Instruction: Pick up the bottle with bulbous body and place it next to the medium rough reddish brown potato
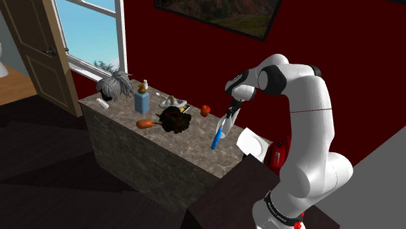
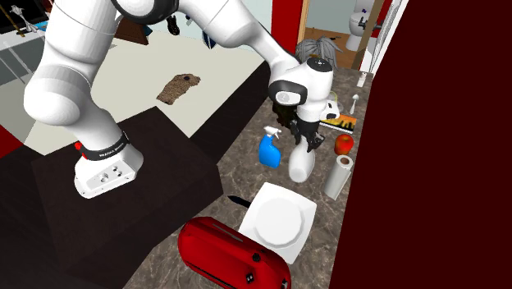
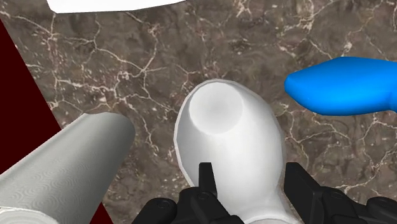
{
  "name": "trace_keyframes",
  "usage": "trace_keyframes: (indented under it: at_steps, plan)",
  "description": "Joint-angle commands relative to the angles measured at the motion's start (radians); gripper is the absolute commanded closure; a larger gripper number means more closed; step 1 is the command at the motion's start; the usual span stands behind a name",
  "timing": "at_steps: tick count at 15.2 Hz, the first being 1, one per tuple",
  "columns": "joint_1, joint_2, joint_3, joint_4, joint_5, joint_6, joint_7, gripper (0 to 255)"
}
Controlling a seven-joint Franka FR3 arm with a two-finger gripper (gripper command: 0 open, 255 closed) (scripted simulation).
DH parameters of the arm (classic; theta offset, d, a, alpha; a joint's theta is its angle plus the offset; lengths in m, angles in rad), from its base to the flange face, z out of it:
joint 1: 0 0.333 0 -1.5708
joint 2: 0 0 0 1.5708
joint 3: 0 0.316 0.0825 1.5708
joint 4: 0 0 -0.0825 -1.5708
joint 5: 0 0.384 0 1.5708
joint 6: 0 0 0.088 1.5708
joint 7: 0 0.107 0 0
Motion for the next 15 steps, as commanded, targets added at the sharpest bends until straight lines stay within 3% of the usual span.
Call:
trace_keyframes:
  at_steps: [1, 15]
  plan:
    - [0.0, 0.0, 0.0, 0.0, 0.0, 0.0, 0.0, 255]
    - [0.027, -0.112, -0.039, -0.012, -0.044, -0.098, 0.031, 255]
